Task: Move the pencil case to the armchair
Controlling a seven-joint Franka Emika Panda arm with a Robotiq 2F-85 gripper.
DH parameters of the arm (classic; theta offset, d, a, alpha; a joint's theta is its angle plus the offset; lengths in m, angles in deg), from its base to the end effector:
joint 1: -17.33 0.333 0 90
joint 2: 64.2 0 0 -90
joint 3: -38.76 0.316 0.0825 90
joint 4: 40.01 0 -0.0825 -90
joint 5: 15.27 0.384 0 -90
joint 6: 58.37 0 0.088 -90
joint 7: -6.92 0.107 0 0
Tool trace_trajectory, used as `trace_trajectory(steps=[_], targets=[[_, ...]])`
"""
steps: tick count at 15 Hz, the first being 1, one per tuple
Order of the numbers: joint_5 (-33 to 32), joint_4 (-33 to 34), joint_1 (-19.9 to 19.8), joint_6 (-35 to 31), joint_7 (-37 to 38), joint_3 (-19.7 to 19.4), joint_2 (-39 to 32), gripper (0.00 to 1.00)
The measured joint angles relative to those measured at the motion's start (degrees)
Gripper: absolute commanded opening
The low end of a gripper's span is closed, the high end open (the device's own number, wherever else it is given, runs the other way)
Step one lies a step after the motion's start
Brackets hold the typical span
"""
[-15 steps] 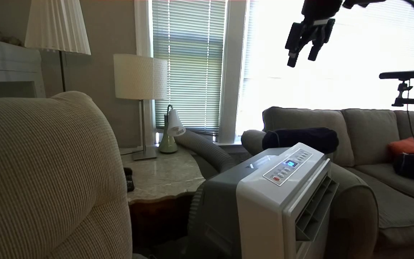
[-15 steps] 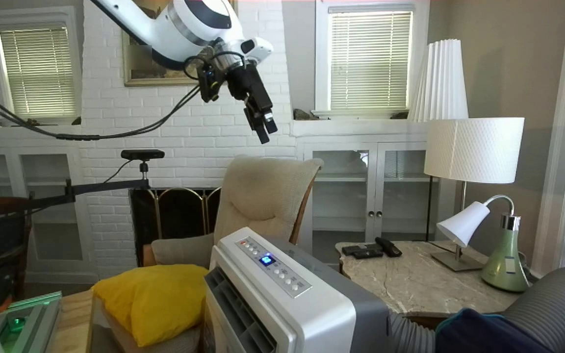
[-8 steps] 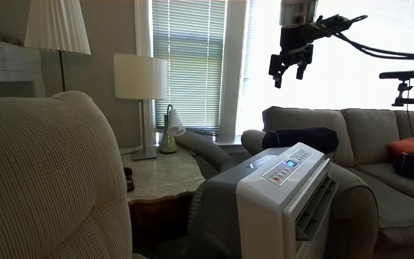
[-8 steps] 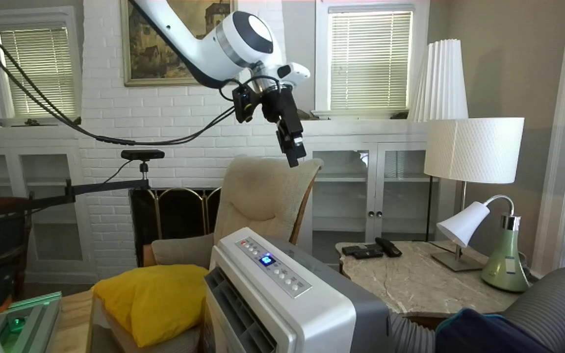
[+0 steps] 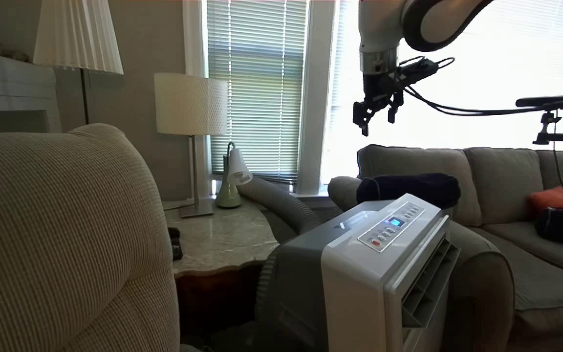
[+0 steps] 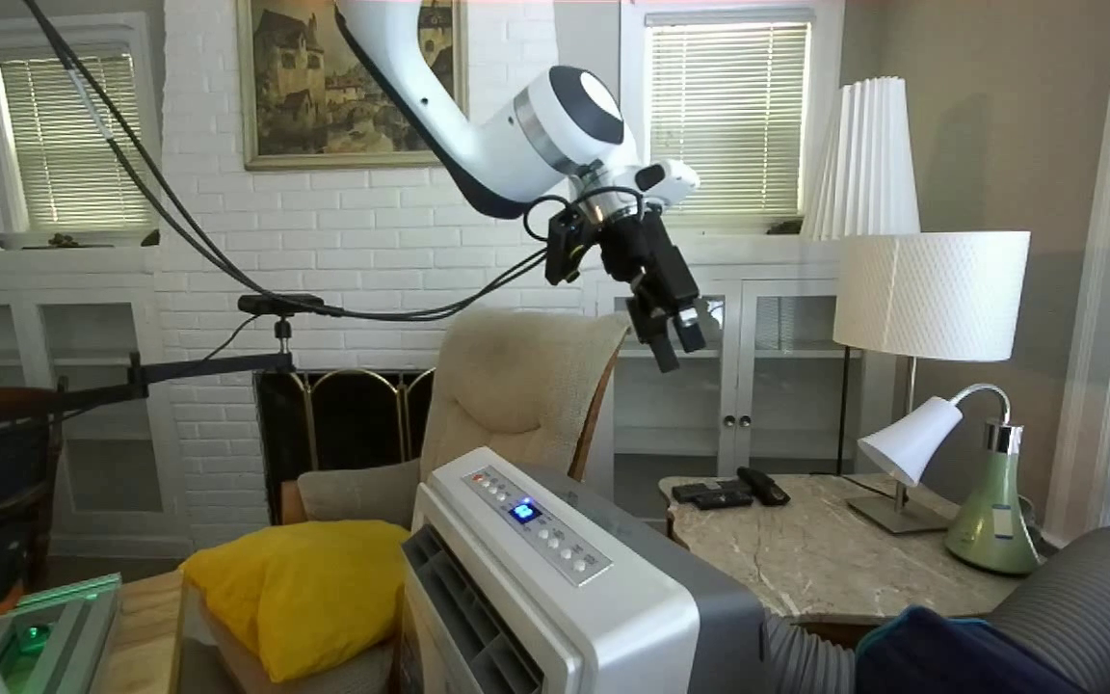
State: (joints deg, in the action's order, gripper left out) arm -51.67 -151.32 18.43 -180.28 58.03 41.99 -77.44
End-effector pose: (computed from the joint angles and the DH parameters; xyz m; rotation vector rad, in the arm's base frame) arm 0.6039 0.0180 0.3679 2.5815 -0.6068 0.2751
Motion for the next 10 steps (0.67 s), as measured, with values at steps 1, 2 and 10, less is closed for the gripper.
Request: trace_trajectory(steps=[1,2,10], targets=[[-1.4,0.9,0.2,-0.5,-0.1,-1.2,-1.4,1.00],[-2.3,1.8,0.3,-1.1,-0.3,-2.3,-2.7,1.00],[-5.0,5.4,0.8,-2.1,-1.8,-6.8,-9.1,1.00]])
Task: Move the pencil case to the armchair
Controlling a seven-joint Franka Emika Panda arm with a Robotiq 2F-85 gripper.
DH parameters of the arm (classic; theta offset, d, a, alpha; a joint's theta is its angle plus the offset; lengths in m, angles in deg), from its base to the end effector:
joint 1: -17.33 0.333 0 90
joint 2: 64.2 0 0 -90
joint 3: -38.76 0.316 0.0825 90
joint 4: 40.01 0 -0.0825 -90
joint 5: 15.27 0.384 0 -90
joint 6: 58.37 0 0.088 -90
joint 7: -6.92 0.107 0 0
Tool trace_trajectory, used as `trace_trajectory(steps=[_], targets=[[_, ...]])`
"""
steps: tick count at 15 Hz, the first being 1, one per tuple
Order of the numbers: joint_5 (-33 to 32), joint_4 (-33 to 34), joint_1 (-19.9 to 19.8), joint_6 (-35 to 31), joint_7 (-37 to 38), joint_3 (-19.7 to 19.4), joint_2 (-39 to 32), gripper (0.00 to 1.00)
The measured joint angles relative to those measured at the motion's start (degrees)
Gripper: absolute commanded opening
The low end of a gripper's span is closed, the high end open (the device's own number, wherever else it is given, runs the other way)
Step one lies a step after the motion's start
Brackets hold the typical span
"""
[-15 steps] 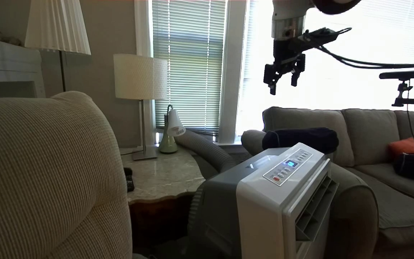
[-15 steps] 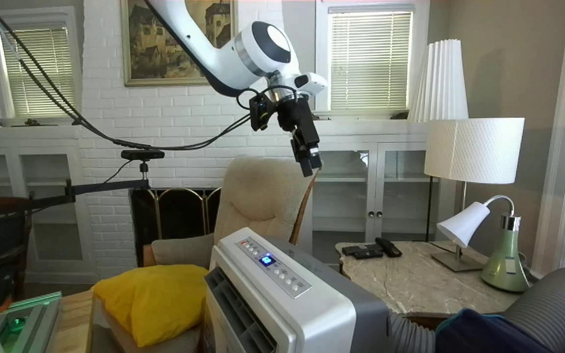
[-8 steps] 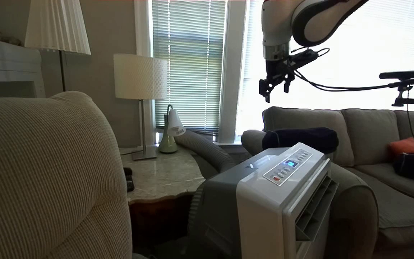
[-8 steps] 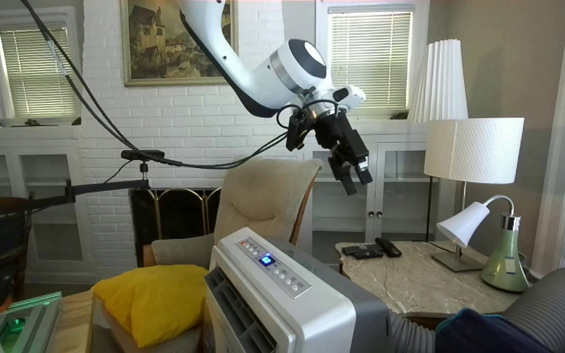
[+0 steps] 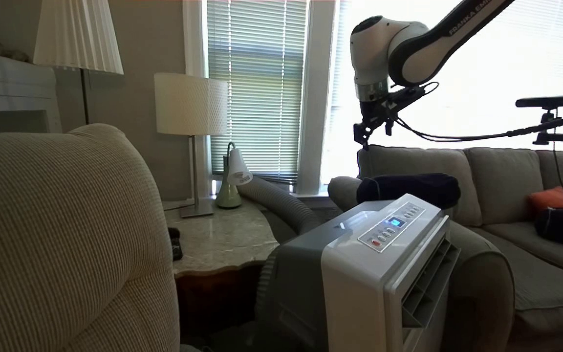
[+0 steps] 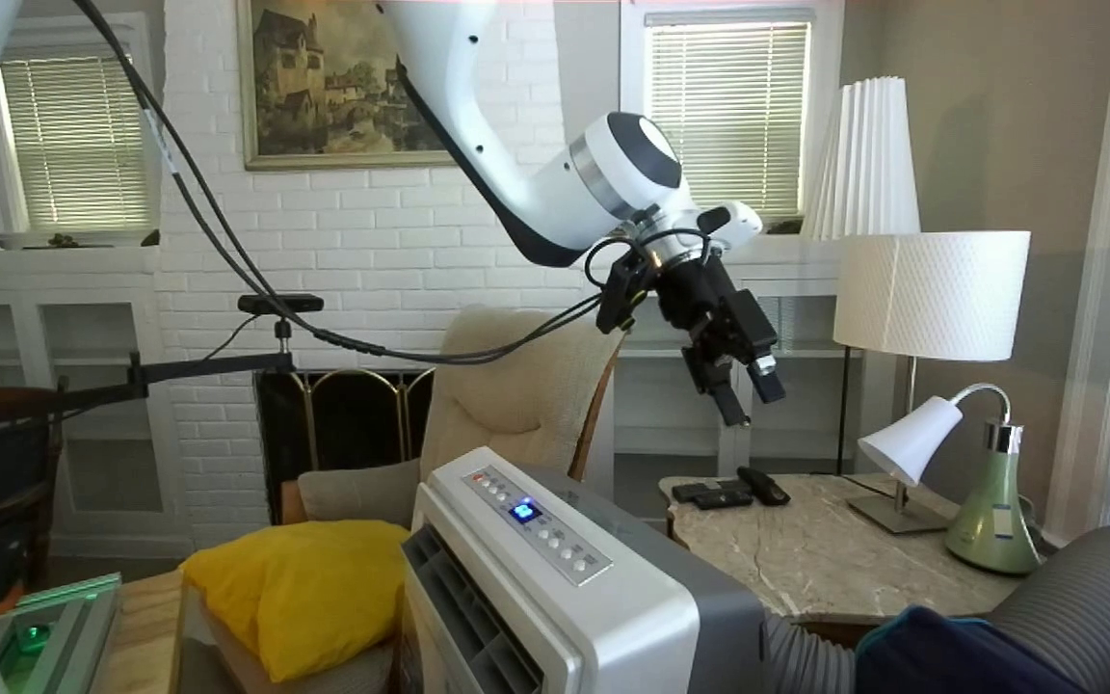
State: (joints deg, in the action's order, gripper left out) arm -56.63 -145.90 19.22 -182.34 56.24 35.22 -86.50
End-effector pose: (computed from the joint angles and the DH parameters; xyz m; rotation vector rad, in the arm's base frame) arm 0.6342 -0.0419 0.3171 2.4881 -0.5652 0.2326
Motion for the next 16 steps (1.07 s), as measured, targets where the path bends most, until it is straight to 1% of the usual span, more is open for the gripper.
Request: trace_trajectory(steps=[5,8,11,14,16], targets=[[0.3,0.2,0.4,0.0,-0.7,-0.1,-0.1,1.00],[0.7,0.7,-0.1,0.0,-3.3,-0.8,-1.4,1.00],[1.0,2.3,-1.4,-0.6,-6.5,-2.1,-4.2,1.00],[2.6,4.6,-3.0,-3.2,-9.4,-3.4,-7.5,1.00],[5.2,6.0,-4.1,-6.8,-11.2,-3.7,-9.8,1.00]])
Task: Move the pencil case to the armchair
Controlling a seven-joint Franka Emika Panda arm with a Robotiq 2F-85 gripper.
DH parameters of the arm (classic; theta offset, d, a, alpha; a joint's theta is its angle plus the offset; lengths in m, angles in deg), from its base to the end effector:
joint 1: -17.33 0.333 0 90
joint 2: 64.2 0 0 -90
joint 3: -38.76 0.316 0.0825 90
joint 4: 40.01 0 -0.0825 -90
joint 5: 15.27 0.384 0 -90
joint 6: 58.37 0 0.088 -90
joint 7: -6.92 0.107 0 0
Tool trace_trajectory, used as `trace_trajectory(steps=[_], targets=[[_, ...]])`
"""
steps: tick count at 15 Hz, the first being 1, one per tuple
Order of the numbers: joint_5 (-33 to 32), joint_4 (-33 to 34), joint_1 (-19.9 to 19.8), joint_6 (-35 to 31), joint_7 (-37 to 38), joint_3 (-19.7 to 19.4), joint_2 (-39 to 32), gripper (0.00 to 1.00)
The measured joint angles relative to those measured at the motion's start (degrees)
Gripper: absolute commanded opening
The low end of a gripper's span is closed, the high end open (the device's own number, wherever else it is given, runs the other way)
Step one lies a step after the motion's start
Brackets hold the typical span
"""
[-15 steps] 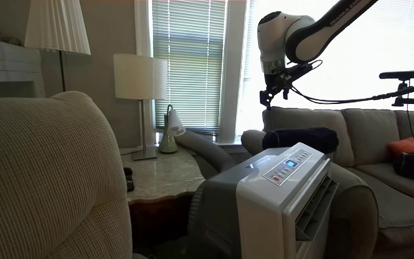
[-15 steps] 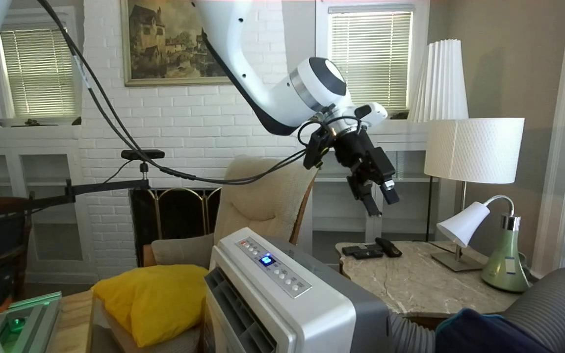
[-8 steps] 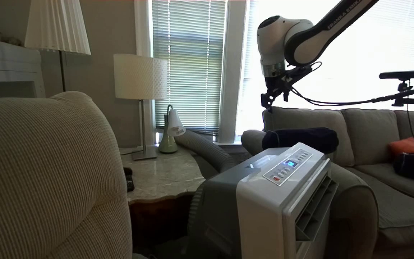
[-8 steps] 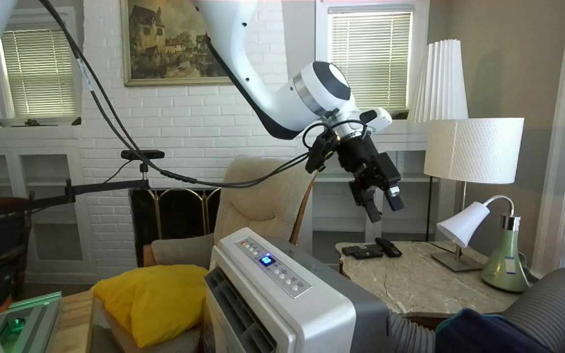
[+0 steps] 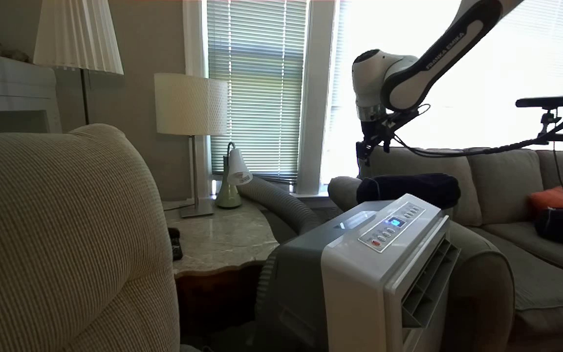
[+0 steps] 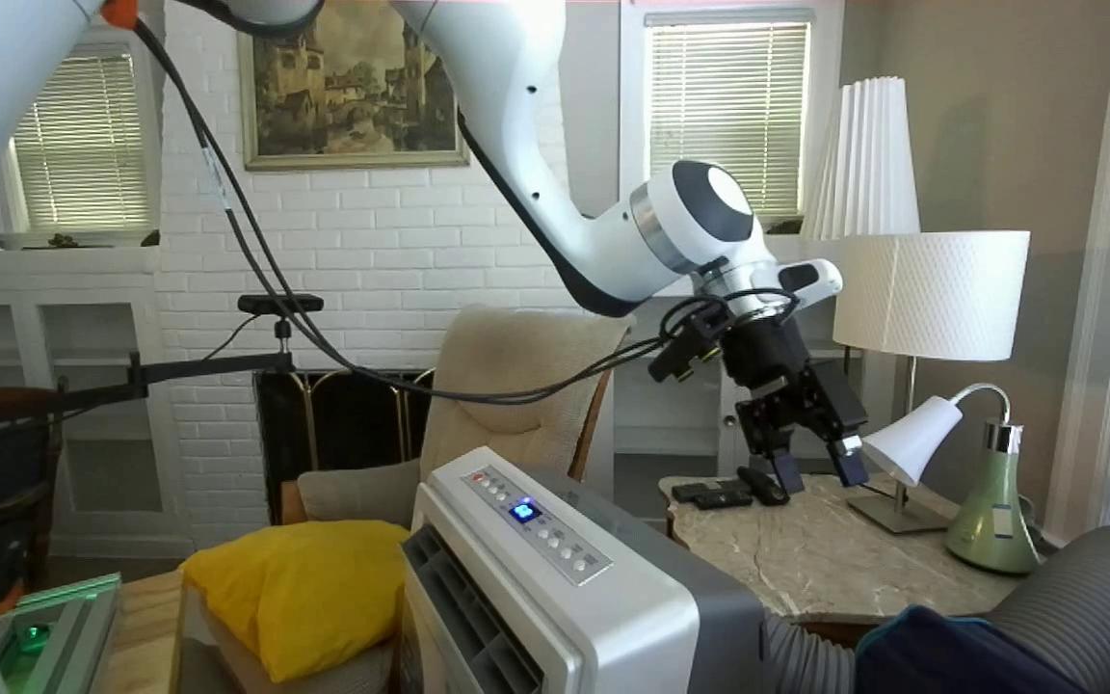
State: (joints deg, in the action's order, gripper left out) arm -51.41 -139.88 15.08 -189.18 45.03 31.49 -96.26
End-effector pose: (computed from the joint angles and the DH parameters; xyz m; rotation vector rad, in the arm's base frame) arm 0.6577 -0.1164 0.2600 2.5635 -0.5000 0.1461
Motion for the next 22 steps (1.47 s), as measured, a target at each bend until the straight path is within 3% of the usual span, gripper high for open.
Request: trace_trajectory(steps=[7,13,22], targets=[[2.3,3.2,-0.2,-2.5,-0.4,-0.7,-4.0,1.00],[2.4,4.1,3.7,-2.5,0.8,-3.4,-6.5,1.00],[6.1,14.6,4.8,0.8,0.9,-6.9,-14.9,1.00]])
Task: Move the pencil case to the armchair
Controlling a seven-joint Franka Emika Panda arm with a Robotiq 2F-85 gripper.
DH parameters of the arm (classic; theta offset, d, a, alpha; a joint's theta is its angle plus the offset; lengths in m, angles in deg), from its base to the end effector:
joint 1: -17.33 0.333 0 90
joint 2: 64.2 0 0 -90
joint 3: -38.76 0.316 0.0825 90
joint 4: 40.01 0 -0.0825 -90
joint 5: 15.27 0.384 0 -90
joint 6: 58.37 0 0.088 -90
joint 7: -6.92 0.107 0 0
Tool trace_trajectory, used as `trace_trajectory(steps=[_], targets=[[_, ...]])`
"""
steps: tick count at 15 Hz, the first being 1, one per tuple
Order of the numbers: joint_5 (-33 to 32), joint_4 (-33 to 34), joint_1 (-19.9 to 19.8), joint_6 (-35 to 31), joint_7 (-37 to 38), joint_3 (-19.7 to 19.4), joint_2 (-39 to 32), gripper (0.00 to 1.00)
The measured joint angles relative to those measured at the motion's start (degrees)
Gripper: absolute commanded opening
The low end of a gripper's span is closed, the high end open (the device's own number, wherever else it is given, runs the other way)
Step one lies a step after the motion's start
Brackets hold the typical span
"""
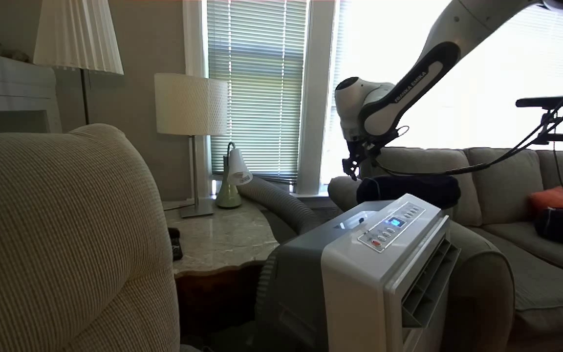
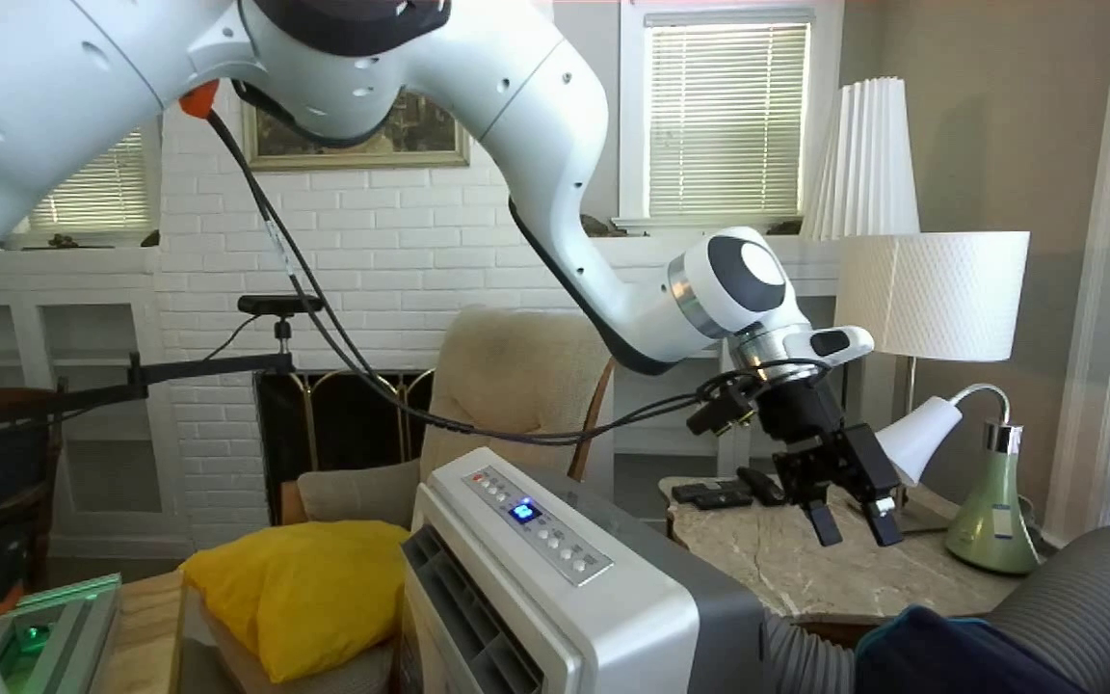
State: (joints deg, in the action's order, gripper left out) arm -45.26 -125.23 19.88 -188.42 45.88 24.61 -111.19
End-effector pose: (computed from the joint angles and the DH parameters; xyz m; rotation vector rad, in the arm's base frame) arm 0.7053 -0.1267 0.1991 2.5070 -0.5813 0.1403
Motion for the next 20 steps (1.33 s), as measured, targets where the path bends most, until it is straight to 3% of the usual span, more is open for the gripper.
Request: trace_trajectory(steps=[5,8,9,15,20], targets=[[0.3,5.9,-0.1,3.2,0.0,-2.0,-4.5,1.00],[0.6,9.5,-0.1,5.7,0.0,-2.5,-7.2,0.80],[0.6,10.7,-0.1,6.6,0.0,-2.6,-8.0,0.84],[0.6,16.5,-0.1,13.1,0.1,-4.0,-12.1,0.89],[0.6,20.2,-0.2,17.9,0.1,-4.5,-14.6,0.80]])
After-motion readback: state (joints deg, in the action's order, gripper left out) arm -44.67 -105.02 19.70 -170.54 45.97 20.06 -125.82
